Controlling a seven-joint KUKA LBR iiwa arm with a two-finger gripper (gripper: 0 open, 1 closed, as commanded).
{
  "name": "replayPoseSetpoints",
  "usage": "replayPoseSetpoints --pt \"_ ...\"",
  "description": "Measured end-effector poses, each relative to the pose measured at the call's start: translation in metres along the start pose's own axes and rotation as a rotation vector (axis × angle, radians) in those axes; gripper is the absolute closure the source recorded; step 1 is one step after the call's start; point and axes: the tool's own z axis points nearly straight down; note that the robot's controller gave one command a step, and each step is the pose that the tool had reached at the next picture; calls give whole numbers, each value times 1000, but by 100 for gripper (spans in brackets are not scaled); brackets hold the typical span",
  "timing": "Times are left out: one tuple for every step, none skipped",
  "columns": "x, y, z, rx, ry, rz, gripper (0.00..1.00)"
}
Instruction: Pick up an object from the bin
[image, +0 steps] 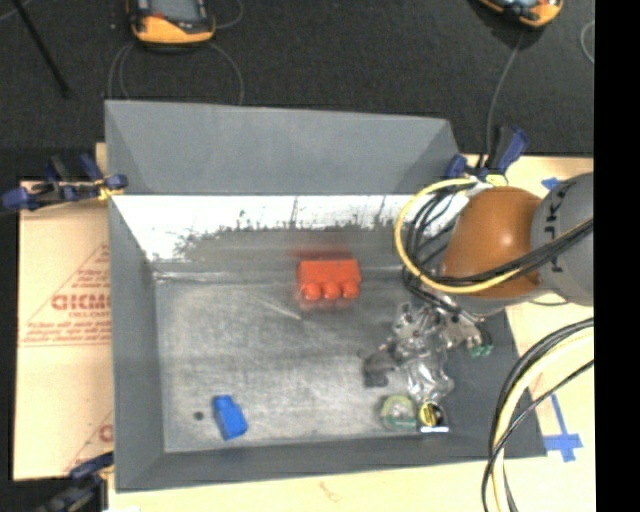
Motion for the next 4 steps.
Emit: replayPoseSetpoints --pt "1 1 2 -4 4 2 0" --pt "0 0 0 0 1 2 100" --pt "2 1 2 -4 5 4 0" --pt "1 0 1 -1 2 3 100"
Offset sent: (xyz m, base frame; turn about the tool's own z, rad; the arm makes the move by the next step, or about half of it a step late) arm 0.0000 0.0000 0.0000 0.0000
